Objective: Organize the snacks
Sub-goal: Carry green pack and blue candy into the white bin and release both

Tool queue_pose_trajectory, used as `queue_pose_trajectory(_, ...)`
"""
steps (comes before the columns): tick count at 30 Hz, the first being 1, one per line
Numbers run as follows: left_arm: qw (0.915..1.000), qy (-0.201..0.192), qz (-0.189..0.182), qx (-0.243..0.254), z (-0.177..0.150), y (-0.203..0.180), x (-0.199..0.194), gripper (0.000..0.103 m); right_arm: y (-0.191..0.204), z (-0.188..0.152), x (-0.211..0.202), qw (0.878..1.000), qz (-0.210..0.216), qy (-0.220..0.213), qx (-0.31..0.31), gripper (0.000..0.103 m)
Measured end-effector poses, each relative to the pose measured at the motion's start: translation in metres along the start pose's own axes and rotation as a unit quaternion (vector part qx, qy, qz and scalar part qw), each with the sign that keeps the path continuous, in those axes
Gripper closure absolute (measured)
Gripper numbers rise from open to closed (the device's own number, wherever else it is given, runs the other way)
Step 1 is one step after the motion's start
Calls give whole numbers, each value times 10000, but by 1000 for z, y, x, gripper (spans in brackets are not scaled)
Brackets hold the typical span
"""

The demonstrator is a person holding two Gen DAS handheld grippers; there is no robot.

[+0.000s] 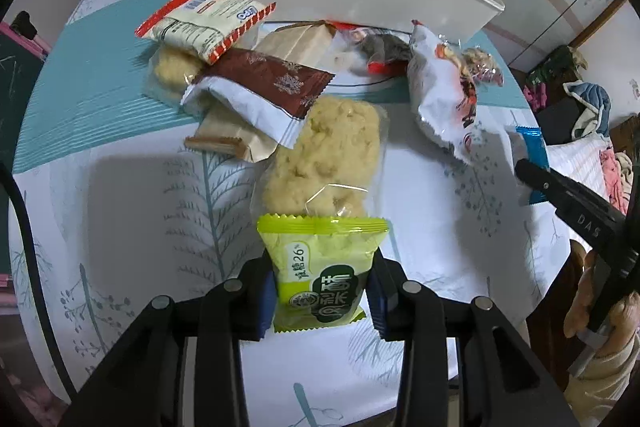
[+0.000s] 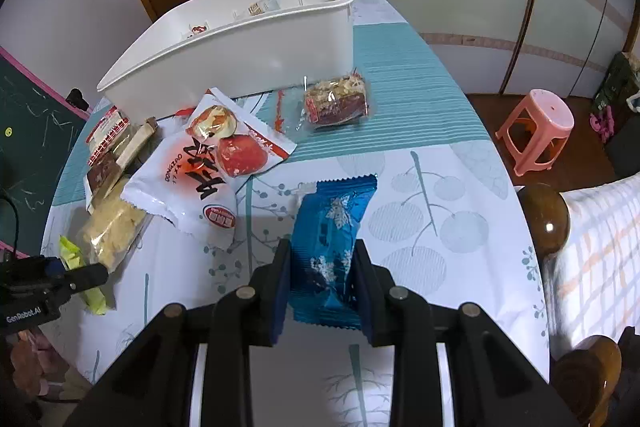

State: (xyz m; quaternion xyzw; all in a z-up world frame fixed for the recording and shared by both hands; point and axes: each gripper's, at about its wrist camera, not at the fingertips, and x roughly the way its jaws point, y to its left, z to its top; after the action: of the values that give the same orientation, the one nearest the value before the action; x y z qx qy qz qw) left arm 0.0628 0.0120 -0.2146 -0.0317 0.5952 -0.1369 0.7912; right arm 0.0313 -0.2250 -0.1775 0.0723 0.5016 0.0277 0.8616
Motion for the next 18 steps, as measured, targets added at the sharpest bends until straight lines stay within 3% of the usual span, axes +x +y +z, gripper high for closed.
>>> queue_pose_trajectory(6,9998,208,13,81,-5,1,6,64,-5,-4,4,9999,27,164,34,74)
queue_pose_trajectory(18,9994,187,84,289,-13,10,-11,64,-8,-10,2,9998,23,196,12,74)
